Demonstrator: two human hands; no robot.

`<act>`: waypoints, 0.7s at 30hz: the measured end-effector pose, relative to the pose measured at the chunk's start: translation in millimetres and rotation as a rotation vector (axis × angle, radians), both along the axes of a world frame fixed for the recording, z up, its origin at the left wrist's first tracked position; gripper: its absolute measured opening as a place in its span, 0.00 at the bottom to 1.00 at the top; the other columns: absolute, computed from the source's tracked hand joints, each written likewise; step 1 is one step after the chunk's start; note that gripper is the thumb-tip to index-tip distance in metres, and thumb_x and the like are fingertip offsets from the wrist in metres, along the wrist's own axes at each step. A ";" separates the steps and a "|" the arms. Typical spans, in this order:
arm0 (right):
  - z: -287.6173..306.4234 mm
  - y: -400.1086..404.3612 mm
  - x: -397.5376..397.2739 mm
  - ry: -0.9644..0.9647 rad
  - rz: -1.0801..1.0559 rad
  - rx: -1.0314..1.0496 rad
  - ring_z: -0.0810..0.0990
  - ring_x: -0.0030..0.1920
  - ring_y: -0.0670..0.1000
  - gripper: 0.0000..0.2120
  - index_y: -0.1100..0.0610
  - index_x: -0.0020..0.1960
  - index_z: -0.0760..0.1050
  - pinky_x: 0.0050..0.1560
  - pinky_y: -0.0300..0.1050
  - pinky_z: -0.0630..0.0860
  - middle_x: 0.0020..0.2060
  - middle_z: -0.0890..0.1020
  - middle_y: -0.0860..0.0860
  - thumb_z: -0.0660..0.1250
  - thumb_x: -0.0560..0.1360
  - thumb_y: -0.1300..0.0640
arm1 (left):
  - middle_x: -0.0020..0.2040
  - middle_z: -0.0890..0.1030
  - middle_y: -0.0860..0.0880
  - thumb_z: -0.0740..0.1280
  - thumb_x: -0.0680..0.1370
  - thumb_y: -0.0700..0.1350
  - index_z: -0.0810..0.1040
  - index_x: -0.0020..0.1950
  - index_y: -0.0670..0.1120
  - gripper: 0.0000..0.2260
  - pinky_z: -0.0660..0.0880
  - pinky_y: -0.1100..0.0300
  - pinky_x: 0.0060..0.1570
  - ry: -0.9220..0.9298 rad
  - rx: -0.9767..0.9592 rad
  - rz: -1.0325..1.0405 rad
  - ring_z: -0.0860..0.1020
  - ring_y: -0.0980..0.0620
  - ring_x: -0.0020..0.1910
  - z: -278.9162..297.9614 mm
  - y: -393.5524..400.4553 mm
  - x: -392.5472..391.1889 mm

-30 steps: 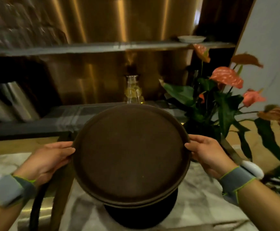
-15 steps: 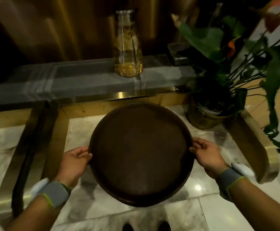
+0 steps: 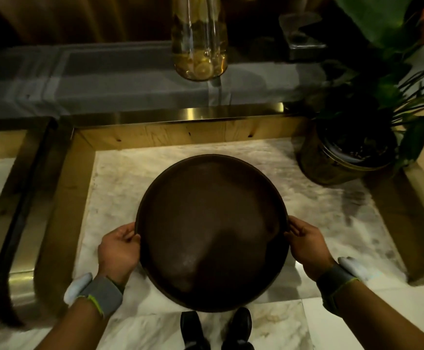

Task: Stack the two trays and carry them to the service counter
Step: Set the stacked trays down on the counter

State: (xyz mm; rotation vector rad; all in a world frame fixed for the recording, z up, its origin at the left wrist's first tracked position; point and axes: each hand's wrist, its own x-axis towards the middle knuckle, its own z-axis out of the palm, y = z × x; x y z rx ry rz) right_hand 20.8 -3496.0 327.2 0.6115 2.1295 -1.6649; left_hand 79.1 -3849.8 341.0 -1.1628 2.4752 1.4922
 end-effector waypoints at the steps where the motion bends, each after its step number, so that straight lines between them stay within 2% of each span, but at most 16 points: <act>1: -1.8 -1.3 0.1 -0.004 0.000 0.019 0.82 0.55 0.50 0.24 0.58 0.62 0.77 0.55 0.40 0.79 0.49 0.85 0.42 0.56 0.75 0.78 | 0.55 0.82 0.43 0.65 0.75 0.33 0.79 0.60 0.39 0.14 0.72 0.49 0.62 -0.007 -0.019 -0.002 0.79 0.44 0.54 -1.4 -0.7 0.5; 3: -2.3 -4.1 -1.1 -0.007 0.003 0.061 0.81 0.52 0.44 0.25 0.52 0.57 0.79 0.56 0.43 0.79 0.43 0.85 0.35 0.57 0.75 0.77 | 0.54 0.82 0.44 0.65 0.75 0.34 0.79 0.60 0.40 0.14 0.72 0.52 0.60 -0.015 -0.047 -0.017 0.79 0.45 0.53 -4.1 -2.7 0.5; 5: -1.2 -5.3 -1.0 0.005 0.034 0.115 0.81 0.53 0.46 0.25 0.49 0.58 0.79 0.58 0.48 0.76 0.47 0.85 0.38 0.58 0.75 0.75 | 0.53 0.82 0.46 0.65 0.75 0.34 0.79 0.60 0.40 0.14 0.71 0.55 0.59 -0.014 -0.060 -0.035 0.78 0.46 0.53 -6.9 -3.7 0.9; 8: -3.7 -6.4 0.4 0.053 0.086 0.238 0.79 0.58 0.52 0.24 0.51 0.65 0.77 0.60 0.49 0.75 0.55 0.83 0.46 0.61 0.76 0.71 | 0.53 0.80 0.48 0.65 0.75 0.34 0.78 0.61 0.39 0.14 0.70 0.57 0.58 0.013 -0.062 -0.078 0.77 0.48 0.52 -9.0 -7.4 1.3; 14: -6.1 -6.9 1.5 0.073 0.116 0.426 0.79 0.62 0.53 0.25 0.52 0.68 0.76 0.62 0.50 0.75 0.61 0.82 0.50 0.65 0.73 0.66 | 0.56 0.81 0.43 0.66 0.75 0.32 0.78 0.61 0.38 0.15 0.72 0.53 0.60 0.064 0.069 -0.114 0.79 0.45 0.55 -16.9 -22.1 3.4; 17: 0.7 -10.9 3.1 0.049 0.188 0.527 0.78 0.64 0.56 0.24 0.55 0.70 0.73 0.64 0.51 0.73 0.64 0.80 0.54 0.67 0.74 0.61 | 0.56 0.82 0.45 0.67 0.75 0.35 0.78 0.62 0.40 0.15 0.72 0.55 0.60 0.031 0.137 -0.122 0.79 0.47 0.56 -16.9 -27.6 4.6; 21: 22.3 -24.5 7.5 0.054 0.159 0.501 0.74 0.68 0.58 0.26 0.58 0.73 0.69 0.67 0.51 0.69 0.68 0.76 0.56 0.66 0.77 0.52 | 0.54 0.81 0.46 0.69 0.75 0.43 0.79 0.61 0.40 0.15 0.71 0.58 0.57 0.036 0.182 -0.097 0.79 0.48 0.54 -2.4 -30.4 5.1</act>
